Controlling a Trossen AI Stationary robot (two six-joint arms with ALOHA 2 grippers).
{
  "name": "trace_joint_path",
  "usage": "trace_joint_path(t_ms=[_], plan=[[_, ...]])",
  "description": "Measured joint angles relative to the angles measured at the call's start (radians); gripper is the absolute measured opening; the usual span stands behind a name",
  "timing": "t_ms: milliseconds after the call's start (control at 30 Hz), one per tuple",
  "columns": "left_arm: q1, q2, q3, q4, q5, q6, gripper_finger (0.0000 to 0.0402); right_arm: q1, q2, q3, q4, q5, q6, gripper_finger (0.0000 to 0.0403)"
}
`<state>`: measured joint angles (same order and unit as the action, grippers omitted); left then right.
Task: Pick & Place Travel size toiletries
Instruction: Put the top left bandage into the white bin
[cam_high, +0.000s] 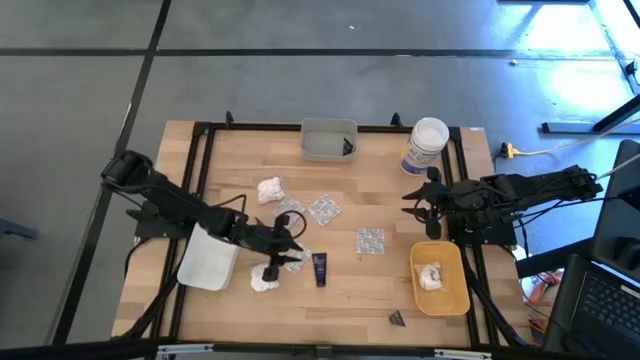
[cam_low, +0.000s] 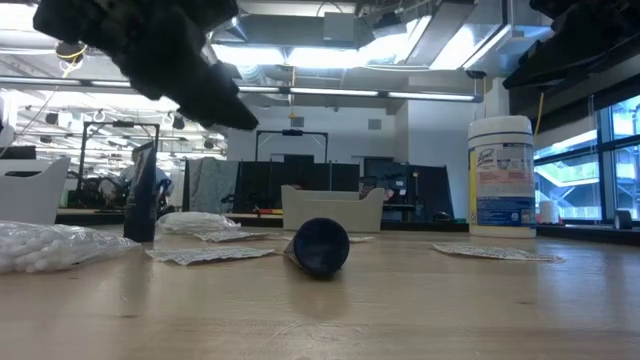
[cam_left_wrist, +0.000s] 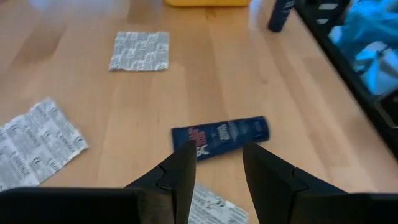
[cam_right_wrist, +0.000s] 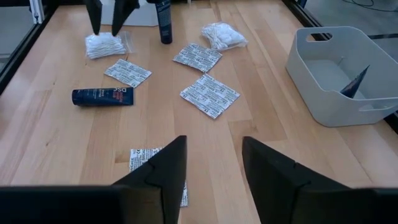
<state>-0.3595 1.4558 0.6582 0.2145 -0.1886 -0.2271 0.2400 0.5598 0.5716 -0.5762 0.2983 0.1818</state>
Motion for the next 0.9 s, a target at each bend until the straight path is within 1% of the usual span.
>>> trace_joint_path(t_ms=[133,500,900], plan=[[0.000,0.034,0.000,-0.001,-0.034,-0.025,0.0129,0.000,0.000,0.000,0.000,0.000,0.000,0.0148],[-0.001,0.110,0.000,-0.001,-0.039,-0.127,0.0129,0.000,0.000,0.000,0.000,0.000,0.000,0.0128],[-0.002,0.233,0.000,0.031,-0.056,-0.184,0.0129,0.000,0.000,0.000,0.000,0.000,0.000,0.0108]])
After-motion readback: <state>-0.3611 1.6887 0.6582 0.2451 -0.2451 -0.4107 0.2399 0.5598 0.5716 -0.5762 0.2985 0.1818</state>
